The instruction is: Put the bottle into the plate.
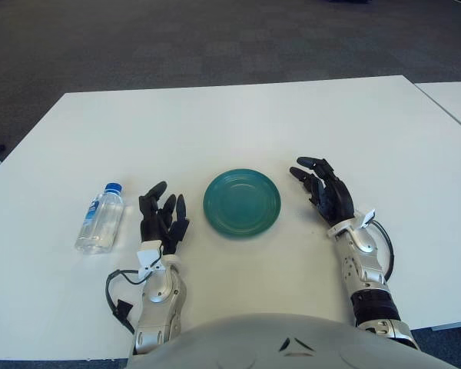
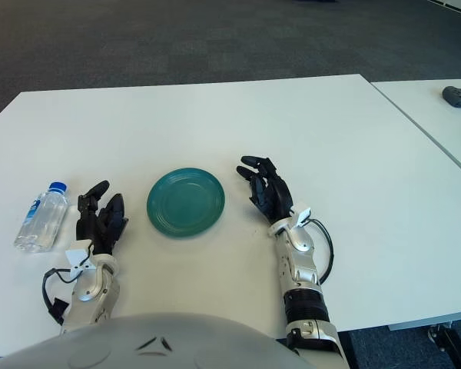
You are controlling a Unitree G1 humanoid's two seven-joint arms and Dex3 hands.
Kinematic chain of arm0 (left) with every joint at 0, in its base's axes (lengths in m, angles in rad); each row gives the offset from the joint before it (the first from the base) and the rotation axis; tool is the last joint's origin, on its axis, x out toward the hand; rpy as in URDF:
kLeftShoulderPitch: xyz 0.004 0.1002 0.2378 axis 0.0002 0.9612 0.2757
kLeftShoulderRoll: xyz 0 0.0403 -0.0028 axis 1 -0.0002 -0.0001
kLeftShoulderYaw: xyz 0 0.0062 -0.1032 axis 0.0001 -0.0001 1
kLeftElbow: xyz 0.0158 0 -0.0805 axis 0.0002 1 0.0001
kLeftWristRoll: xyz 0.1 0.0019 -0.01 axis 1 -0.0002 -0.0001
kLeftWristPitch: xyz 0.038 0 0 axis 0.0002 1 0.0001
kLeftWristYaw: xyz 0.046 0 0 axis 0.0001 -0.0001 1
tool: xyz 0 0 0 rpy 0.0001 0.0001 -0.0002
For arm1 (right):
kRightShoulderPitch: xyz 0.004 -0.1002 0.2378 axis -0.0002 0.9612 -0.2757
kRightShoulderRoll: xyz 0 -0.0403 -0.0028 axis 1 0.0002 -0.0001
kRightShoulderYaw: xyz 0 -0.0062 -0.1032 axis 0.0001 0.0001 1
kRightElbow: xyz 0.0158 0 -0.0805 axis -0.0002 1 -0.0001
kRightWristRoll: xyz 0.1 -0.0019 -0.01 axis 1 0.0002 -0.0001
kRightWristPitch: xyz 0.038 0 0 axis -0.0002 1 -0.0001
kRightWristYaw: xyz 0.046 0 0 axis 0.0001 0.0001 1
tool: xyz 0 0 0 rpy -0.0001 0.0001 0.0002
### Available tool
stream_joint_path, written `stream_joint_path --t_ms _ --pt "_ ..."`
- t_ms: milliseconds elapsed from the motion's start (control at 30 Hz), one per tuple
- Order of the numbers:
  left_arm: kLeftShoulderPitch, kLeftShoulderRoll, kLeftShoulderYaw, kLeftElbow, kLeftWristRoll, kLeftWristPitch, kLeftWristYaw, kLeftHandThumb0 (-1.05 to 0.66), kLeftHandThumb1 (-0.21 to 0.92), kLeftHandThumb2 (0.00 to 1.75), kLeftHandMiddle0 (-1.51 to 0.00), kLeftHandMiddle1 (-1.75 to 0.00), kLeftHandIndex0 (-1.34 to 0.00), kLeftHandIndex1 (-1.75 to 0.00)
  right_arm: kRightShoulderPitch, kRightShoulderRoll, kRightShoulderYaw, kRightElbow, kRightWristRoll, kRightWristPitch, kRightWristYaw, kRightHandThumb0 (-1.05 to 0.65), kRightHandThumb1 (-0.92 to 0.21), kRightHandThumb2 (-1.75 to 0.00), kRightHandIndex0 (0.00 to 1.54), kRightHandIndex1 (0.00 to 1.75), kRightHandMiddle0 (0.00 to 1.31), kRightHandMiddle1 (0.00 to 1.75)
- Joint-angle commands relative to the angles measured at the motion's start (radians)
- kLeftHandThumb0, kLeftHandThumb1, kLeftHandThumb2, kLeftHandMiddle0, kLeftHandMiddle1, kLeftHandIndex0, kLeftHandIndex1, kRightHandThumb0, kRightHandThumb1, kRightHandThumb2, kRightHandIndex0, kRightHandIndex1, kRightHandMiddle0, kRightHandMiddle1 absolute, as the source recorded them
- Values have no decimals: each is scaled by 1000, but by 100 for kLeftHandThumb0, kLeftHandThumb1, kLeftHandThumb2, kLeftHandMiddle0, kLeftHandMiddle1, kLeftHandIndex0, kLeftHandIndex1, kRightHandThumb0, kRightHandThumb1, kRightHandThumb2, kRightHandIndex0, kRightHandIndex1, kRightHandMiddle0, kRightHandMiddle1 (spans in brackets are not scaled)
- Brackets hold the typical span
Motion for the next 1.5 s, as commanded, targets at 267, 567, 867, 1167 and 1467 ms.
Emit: stream_joint_path --t_ms 267,567,867,1167,1467 --pt "18 -42 9 -2 7 44 14 -77 92 46 -40 -27 0 -97 26 8 6 36 -10 33 -12 -65 -92 -55 39 63 18 106" --pt "42 9 19 -156 460 188 227 -96 92 52 -37 -27 0 -85 28 9 9 35 -11 31 -14 -65 -92 -55 39 63 18 106" --pt "-30 -64 2 -89 769 337 492 -105 92 58 -2 -84 0 -81 25 6 6 45 -8 26 -11 -65 -92 -55 39 63 18 106" --pt "-144 -99 77 -7 892 481 781 -105 92 57 0 -72 0 -100 4 7 4 91 -10 7 -9 -65 -92 -55 39 63 18 106" --pt "-170 -98 105 -20 914 565 901 -105 92 56 0 -72 0 -103 -33 7 -3 156 -11 -18 -7 -65 -92 -55 39 63 18 106"
